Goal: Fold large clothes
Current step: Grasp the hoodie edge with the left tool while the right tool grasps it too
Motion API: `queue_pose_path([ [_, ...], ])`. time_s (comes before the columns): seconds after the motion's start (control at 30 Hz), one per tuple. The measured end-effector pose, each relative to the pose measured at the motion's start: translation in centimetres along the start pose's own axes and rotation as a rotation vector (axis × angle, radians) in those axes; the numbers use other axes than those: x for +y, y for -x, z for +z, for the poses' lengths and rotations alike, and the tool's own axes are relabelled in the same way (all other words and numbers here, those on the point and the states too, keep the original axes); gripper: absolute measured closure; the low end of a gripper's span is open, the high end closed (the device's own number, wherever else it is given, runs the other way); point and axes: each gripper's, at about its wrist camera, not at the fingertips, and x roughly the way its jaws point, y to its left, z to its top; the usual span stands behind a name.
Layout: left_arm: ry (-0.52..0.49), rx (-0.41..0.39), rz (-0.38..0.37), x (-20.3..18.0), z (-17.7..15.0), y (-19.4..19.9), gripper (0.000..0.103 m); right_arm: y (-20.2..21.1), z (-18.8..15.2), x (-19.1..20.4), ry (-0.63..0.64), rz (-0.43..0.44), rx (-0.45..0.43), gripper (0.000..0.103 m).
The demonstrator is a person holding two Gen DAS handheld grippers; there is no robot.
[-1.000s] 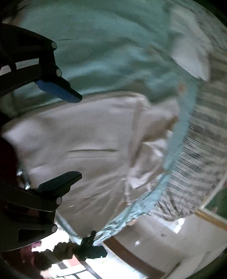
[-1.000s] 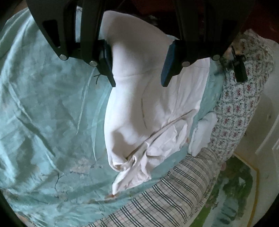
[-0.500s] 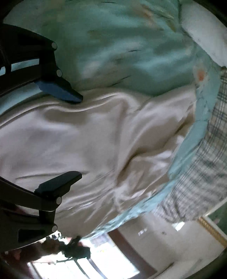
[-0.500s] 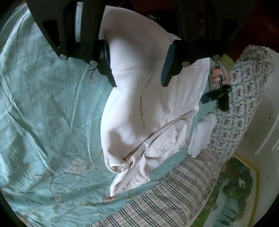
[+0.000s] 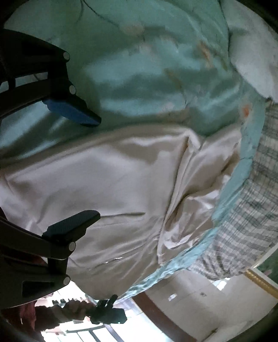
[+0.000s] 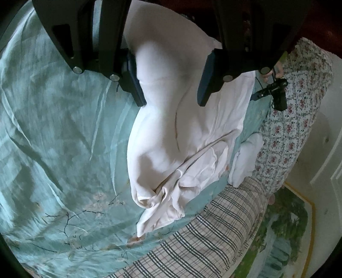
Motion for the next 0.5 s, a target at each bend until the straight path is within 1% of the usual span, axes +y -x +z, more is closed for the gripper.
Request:
queue_pose_path([
  [0.07,-0.031,0.022,0.010,-0.7,-0.1,-0.5,0.022,0.1,0.1,0.2,0.007,-0.001,0.000,0.051],
  [0.1,-0.042,0.036,-0.012,-1.1,-0.4,-0.5,0.022,0.2,0.1,0.3,0.011,0.001,-0.002,0.051],
  [0.2,-0.031,0.076,-0.103,-1.6,-2.2,-0.2,0.022,0.5,-0.1,0.1,0.010,0.007,-0.003,0.051],
  [0.33,-0.015,0.099,-0.209,-2.4,-4.7,0.4,0.022,0.4,-0.1,-0.2,0.009,0.022,0.007,0.051],
  [0.37,-0.014,0.100,-0.223,-2.6,-5.2,0.4,0.022,0.3,-0.1,-0.3,0.012,0.024,0.009,0.053],
  [0.43,-0.026,0.091,-0.215,-3.0,-5.6,0.4,0.023,-0.1,0.1,-0.5,0.014,0.020,0.026,0.054],
  [0.47,-0.035,0.089,-0.209,-3.3,-5.7,0.5,0.026,-0.2,0.2,-0.6,0.017,0.001,0.040,0.060],
  [0.5,-0.043,0.087,-0.204,-3.5,-5.7,0.6,0.040,-0.3,0.2,-0.6,0.022,-0.017,0.050,0.066],
])
